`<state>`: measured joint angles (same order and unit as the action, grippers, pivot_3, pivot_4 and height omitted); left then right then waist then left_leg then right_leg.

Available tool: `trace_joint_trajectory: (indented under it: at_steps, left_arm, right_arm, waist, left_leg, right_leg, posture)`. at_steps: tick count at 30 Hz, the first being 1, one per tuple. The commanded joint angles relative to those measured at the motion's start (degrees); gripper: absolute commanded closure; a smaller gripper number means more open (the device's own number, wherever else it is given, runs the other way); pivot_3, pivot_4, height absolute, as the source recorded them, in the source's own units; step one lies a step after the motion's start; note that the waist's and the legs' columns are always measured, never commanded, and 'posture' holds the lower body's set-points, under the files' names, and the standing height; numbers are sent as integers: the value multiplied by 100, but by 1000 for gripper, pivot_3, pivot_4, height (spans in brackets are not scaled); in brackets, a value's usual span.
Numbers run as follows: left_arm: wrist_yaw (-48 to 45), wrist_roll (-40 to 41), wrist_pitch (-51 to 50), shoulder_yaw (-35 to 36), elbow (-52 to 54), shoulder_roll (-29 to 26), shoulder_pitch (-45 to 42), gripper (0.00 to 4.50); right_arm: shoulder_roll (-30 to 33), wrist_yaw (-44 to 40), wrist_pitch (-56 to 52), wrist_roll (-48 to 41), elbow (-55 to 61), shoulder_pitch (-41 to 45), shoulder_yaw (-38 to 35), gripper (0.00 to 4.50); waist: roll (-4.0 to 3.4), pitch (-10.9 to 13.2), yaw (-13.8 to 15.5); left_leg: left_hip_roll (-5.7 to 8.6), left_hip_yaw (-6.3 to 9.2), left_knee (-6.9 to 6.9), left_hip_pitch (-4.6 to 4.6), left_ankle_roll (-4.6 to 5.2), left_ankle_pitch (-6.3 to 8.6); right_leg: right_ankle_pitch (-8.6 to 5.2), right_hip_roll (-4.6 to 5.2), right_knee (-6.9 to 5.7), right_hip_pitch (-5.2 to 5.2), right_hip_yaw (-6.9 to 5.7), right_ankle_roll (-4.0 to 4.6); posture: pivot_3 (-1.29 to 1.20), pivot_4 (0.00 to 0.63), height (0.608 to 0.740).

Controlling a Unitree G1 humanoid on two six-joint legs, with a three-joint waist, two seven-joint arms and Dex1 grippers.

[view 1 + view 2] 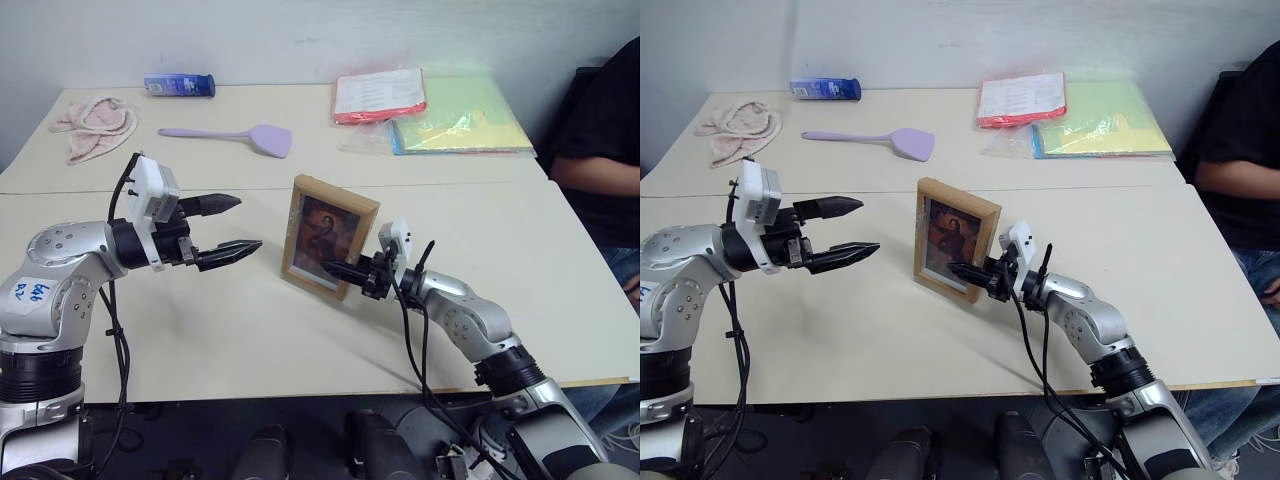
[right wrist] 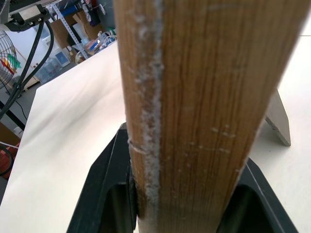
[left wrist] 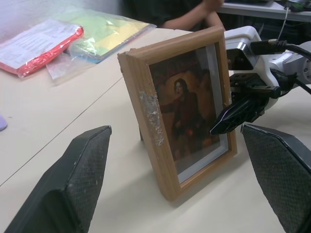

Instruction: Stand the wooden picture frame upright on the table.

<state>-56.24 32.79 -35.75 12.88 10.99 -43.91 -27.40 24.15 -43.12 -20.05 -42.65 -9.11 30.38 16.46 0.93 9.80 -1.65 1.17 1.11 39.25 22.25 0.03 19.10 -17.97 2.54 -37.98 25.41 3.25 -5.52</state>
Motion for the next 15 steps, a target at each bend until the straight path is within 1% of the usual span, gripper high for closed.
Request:
trace_joint_trajectory:
  at_steps: [1,2,3,4,6,7,8,10,12,13,15]
  left_arm:
    - [-47,63,53,-1,33,-119,-148,0]
    - [-72,60,48,-34,-5,-115,-154,0]
    - [-87,61,41,-54,-29,-113,-158,0]
    - [-111,60,28,-88,-65,-109,-169,0]
    - [-176,108,-50,-154,-154,-84,-228,0]
    - [-201,122,-70,-186,-191,-72,-257,0]
    - [-235,110,-49,-235,-232,-63,-285,0]
    - [-307,87,12,-327,-334,-41,-345,0]
    - [-378,27,117,-391,-434,-33,-387,0]
    - [-441,-52,228,-440,-517,-58,-412,0]
    - [-539,-144,370,-498,-690,-96,-476,0]
  right_arm:
    - [37,-99,-295,295,78,-139,-249,2526]
    - [31,-71,-375,326,163,-174,-318,2379]
    - [16,-55,-443,359,222,-197,-376,2109]
    - [38,-16,-550,369,341,-236,-451,1832]
    - [200,102,-756,424,681,-360,-622,1096]
    - [314,118,-851,462,875,-443,-689,872]
    - [488,112,-972,485,1141,-573,-770,872]
    - [976,39,-1436,314,1756,-895,-1014,872]
    - [1507,-152,-1650,206,2345,-1260,-1328,872]
    - [1878,-367,-1784,-30,2663,-1504,-1752,872]
    - [2523,-788,-2108,-681,3075,-1887,-2828,872]
  waist:
    - [1,-1,1]
    - [2,-1,8]
    - [2,-1,14]
    - [2,-1,14]
    - [2,-1,5]
    - [1,-1,6]
    - [1,-1,7]
    - [1,0,32]
    - [3,-1,47]
    - [3,-1,45]
    - [-3,2,55]
  left_leg:
    - [0,0,0,0,0,0]
    - [0,0,0,0,0,0]
    - [1,0,0,1,0,0]
    - [1,0,0,1,0,0]
    - [2,0,0,3,0,0]
    - [2,0,0,3,0,0]
    - [1,0,0,3,0,0]
    - [2,2,-1,5,0,0]
    - [2,5,-2,8,2,1]
    - [4,4,-2,8,3,2]
    - [5,2,-2,8,5,2]
  right_leg:
    - [0,0,0,0,0,0]
    - [0,0,1,-1,0,0]
    - [0,1,1,-1,-1,0]
    - [0,2,1,-1,-1,0]
    - [0,2,2,0,0,0]
    - [0,2,2,1,0,0]
    - [0,2,1,1,0,0]
    - [0,2,2,2,-2,0]
    - [0,2,10,0,-4,0]
    - [0,4,13,-1,-3,0]
    - [0,4,15,0,-1,-1]
  posture:
    - [0,150,740]
    - [0,150,740]
    - [0,150,740]
    - [0,150,740]
    - [0,150,740]
    - [0,150,740]
    - [0,150,740]
    - [0,150,740]
    - [0,150,740]
    - [0,150,740]
    - [0,150,740]
